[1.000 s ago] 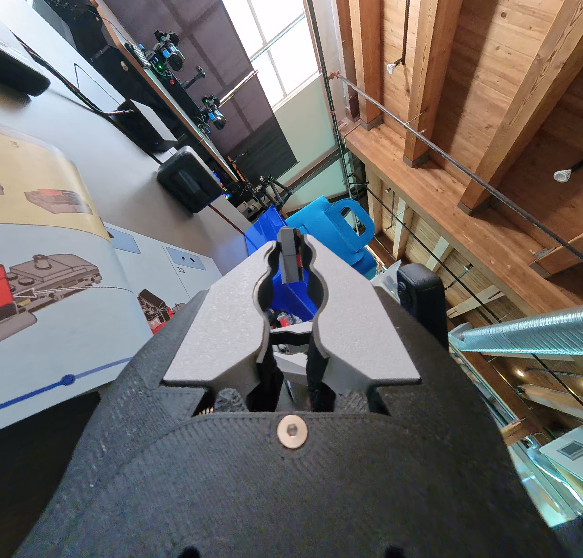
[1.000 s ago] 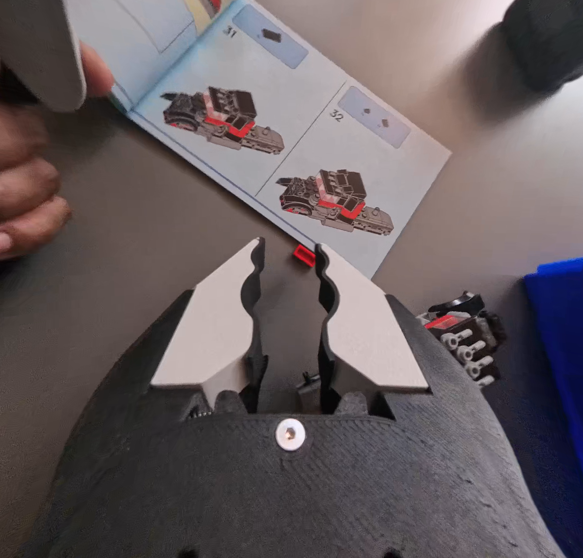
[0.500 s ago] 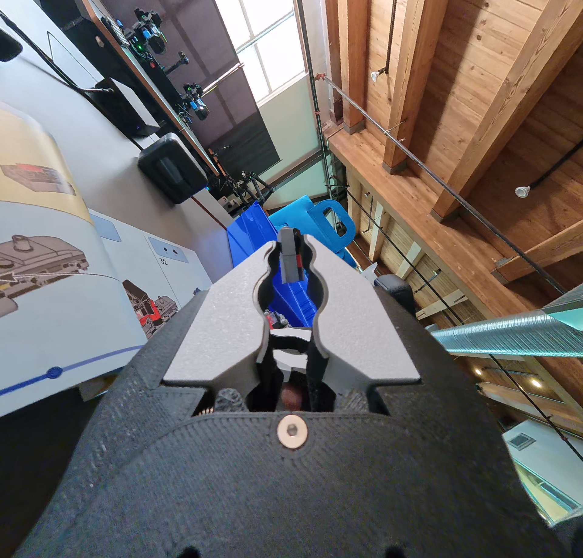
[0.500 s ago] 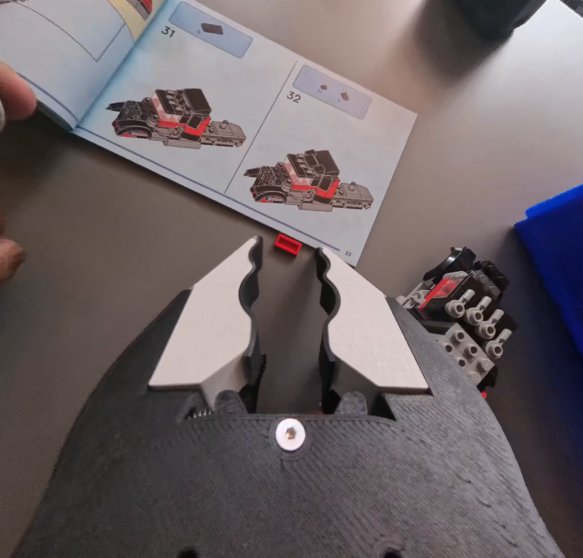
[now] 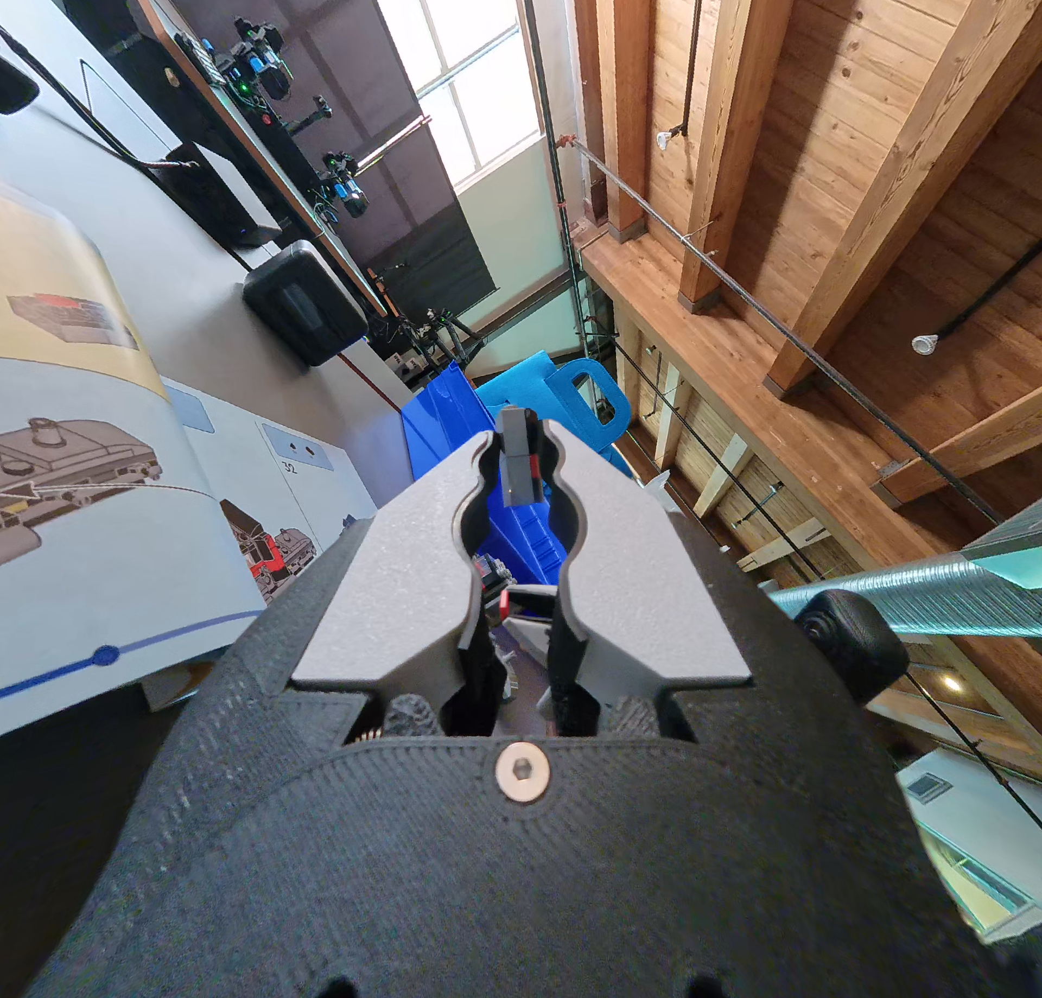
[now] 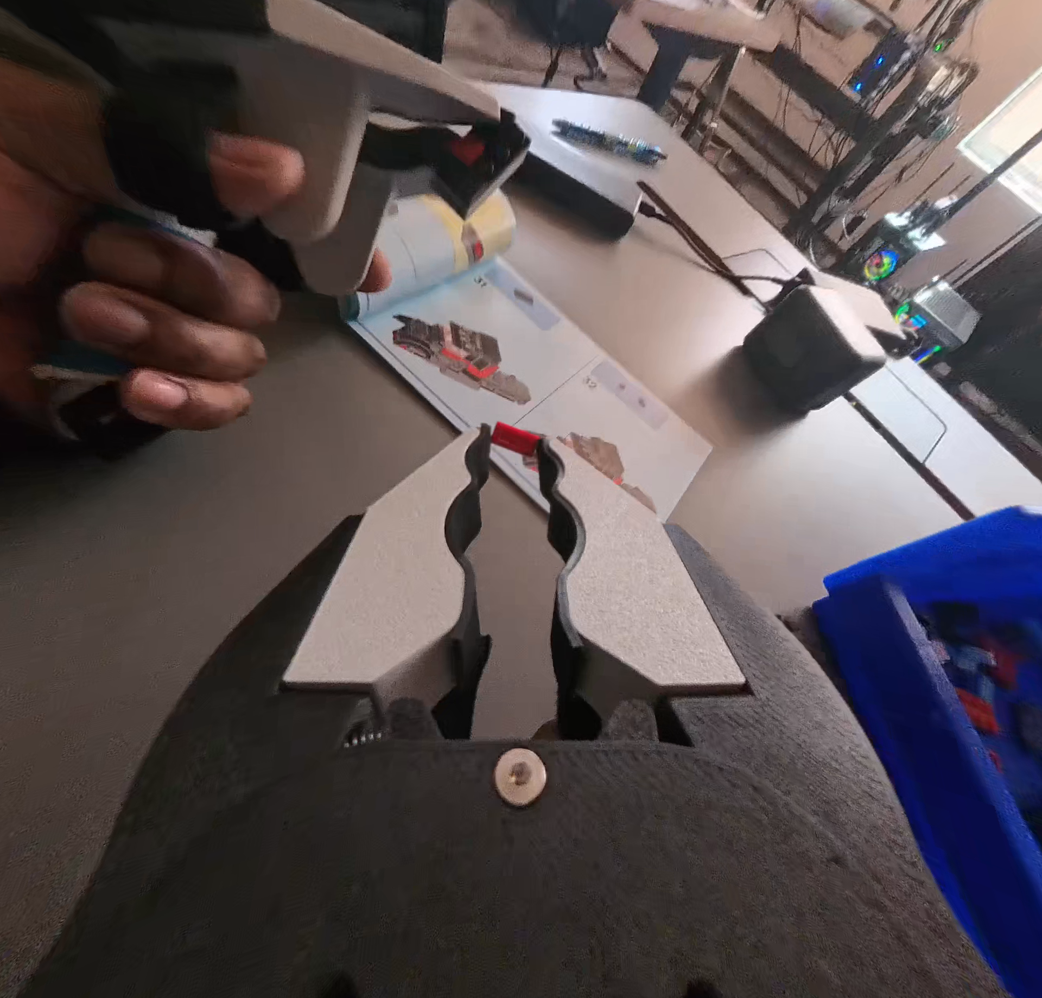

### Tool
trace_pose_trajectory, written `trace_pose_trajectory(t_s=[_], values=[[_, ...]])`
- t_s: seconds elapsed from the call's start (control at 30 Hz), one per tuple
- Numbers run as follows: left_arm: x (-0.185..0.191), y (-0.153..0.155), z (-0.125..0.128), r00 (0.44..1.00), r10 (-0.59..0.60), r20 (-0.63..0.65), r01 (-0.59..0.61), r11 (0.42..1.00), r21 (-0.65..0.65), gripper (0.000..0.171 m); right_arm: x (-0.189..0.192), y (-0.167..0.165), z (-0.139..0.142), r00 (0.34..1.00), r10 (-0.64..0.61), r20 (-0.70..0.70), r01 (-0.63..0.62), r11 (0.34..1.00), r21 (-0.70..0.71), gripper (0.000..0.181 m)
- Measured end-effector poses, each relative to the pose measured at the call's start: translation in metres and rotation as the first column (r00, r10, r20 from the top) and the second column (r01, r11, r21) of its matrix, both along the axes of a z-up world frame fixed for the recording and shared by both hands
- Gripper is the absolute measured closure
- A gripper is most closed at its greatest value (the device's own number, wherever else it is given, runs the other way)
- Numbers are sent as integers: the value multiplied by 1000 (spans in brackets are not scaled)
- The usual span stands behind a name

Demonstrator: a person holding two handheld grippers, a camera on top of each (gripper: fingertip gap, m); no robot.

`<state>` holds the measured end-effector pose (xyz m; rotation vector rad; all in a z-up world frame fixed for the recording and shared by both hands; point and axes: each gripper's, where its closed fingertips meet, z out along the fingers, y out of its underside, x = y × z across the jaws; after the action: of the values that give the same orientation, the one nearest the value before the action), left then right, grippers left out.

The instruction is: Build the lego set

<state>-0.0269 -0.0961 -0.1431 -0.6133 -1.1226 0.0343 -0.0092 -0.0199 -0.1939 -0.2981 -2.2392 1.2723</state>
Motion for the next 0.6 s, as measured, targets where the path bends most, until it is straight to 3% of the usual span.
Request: trace_pose_trajectory(t_s=[0.37,0.6], values=[[0,0,0,1000,-3,0,3,1000,3,158,-9,16,6,989,-9,150,30,989,-141,162],[1,-1,-1,1000,-6,4,6,1000,15,158,11,0,-16,972,70,226,-59,997,-56,162]])
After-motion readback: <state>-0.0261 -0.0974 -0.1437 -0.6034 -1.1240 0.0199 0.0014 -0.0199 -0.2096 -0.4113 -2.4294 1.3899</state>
